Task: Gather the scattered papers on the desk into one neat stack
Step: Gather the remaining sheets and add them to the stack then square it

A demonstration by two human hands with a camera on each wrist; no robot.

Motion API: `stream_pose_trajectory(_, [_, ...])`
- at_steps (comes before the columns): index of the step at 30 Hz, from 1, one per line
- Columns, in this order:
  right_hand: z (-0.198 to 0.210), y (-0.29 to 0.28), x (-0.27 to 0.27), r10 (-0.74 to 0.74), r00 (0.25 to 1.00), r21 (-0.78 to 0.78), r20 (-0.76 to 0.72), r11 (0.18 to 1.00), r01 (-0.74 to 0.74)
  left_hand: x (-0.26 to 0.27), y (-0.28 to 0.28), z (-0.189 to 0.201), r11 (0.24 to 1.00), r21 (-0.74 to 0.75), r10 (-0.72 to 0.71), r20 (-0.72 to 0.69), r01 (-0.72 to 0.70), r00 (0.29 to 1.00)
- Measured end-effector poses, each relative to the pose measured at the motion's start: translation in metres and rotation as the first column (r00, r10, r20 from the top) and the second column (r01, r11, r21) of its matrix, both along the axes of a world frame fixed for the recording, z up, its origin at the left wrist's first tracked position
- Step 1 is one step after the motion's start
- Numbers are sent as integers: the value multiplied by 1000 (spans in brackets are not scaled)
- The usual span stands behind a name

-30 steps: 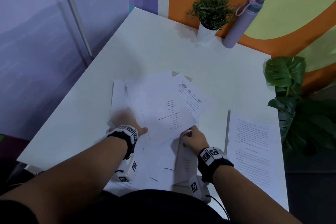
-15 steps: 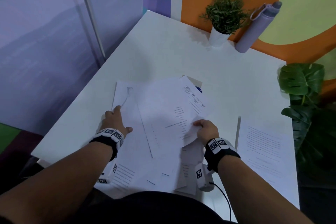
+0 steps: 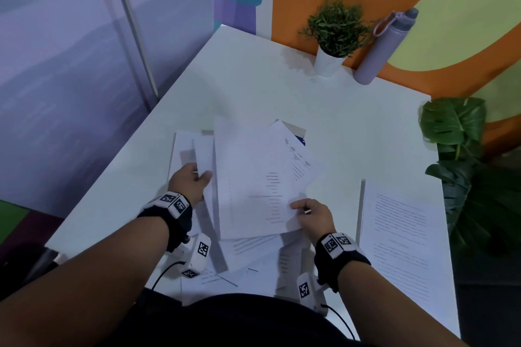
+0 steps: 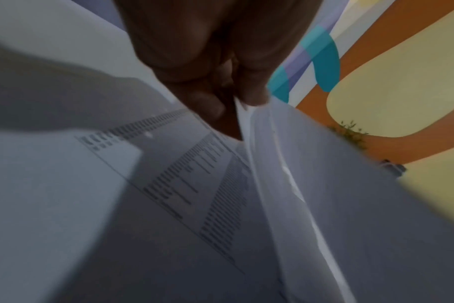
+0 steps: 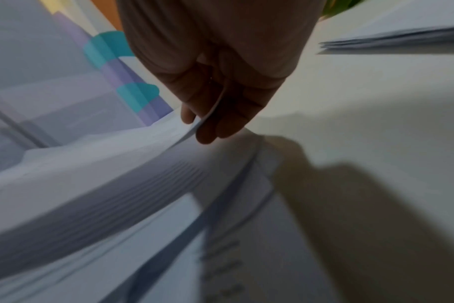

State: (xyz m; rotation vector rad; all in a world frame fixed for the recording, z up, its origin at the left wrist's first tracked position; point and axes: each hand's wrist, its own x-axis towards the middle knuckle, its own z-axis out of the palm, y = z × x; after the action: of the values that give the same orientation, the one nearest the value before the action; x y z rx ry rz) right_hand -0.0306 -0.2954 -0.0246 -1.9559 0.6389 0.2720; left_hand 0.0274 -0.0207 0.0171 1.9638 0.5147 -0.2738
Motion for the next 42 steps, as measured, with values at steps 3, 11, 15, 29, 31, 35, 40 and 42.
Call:
stream_pose_trajectory(3, [3,-3,-10,115,993,-66,-35,991,-117,-4,-13,11,936,-342,67,-63,-85,996])
stream_pose_trajectory(11, [12,-10,-14,262,949,-410,-176,857,-313,-9,-26,1,980,-196,-32,-190,-6,981])
stream_pose_trajectory(15, [15,-24,-8,172,950,-492,-260,823,-284,-13,-32,-13,987,-140,-114,-271,78,956])
stream_pose_trajectory(29, [74,-2,37,527,814,-844,246,530,-88,-11,-65,36,586,780,-496,132,219,858])
stream_pose_trajectory(31, [94,11,50,654,672,-883,349,469,3,0,-64,56,472,872,-573,193,128,796])
stream_pose_trajectory(35, [122,22,68,616,512,-754,599,648,103,16,-42,73,560,820,-573,279,119,771])
stream_pose_trajectory(40, [94,7,66,165,832,-375,529,925,55,19,4,71,923,378,-57,332,-77,941])
stream_pose_trajectory(42, [67,1,58,133,956,-355,260,934,-33,18,21,53,922,382,-12,182,-59,983])
